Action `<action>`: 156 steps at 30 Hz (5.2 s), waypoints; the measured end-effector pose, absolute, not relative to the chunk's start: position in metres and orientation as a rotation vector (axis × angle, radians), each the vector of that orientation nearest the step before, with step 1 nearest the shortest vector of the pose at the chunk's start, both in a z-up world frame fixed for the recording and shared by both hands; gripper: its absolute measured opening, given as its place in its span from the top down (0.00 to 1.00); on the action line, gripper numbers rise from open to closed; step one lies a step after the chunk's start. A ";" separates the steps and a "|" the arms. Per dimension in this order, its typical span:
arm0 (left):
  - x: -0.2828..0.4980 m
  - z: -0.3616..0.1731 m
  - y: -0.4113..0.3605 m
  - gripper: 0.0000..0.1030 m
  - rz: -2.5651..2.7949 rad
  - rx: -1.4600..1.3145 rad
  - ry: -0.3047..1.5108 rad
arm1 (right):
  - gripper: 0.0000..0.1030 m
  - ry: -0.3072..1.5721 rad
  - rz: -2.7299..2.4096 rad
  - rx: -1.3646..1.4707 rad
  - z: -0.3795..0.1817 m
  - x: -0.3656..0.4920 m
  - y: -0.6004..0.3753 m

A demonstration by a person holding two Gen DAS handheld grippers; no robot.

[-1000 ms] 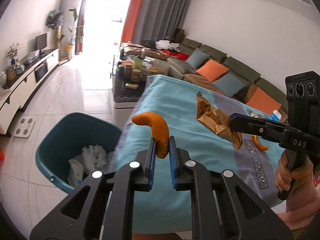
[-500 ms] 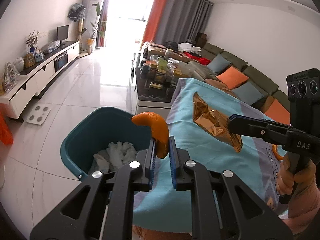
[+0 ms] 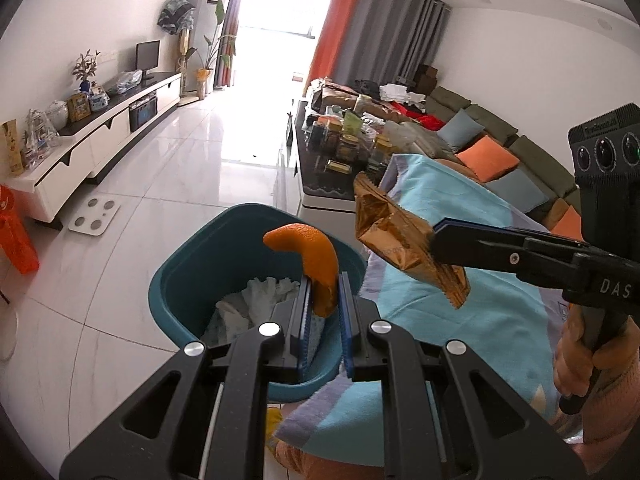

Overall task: Collect trash
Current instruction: 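Carry the orange peel and gold foil wrapper with both tools over the teal bin, then open both tools over the teal bin to drop the peel and foil, then move both open tools from the bin back over the bed, then grasp an orange peel with the left tool while the right tool grasps a gold foil packet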

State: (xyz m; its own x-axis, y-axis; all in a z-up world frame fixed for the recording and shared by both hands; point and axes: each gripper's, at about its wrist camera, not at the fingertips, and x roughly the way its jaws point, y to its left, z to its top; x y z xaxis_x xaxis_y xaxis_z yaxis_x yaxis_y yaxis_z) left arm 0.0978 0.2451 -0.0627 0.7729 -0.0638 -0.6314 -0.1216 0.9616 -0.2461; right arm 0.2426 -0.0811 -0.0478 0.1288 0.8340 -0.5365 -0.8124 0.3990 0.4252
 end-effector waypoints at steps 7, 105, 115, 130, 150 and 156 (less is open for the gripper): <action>0.105 -0.076 0.254 0.87 0.057 -0.301 0.719 | 0.93 0.844 1.209 0.027 -0.056 0.248 -0.061; 0.180 -0.086 -0.141 0.34 -0.691 0.019 0.804 | 0.46 0.694 0.235 0.307 -0.086 0.217 -0.489; 0.200 -0.105 -0.178 0.52 -0.729 0.055 0.919 | 0.46 0.740 0.211 0.303 -0.099 0.238 -0.497; 0.221 -0.110 -0.188 0.59 -0.784 -0.027 0.980 | 0.65 0.800 0.233 0.298 -0.113 0.246 -0.499; 0.231 -0.118 -0.183 0.87 -0.783 -0.087 1.025 | 0.82 0.786 0.291 0.346 -0.110 0.240 -0.501; 0.226 -0.115 -0.178 0.89 -0.768 -0.078 1.001 | 0.83 0.767 0.310 0.360 -0.105 0.234 -0.500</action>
State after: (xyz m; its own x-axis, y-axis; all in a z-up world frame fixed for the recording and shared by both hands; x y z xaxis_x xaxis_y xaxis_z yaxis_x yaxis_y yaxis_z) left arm 0.2257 -0.1783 -0.1151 0.3050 -0.6130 -0.7288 0.5451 0.7399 -0.3942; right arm 0.2343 -0.5002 -0.1049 0.6803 0.3986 -0.6151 -0.1409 0.8946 0.4240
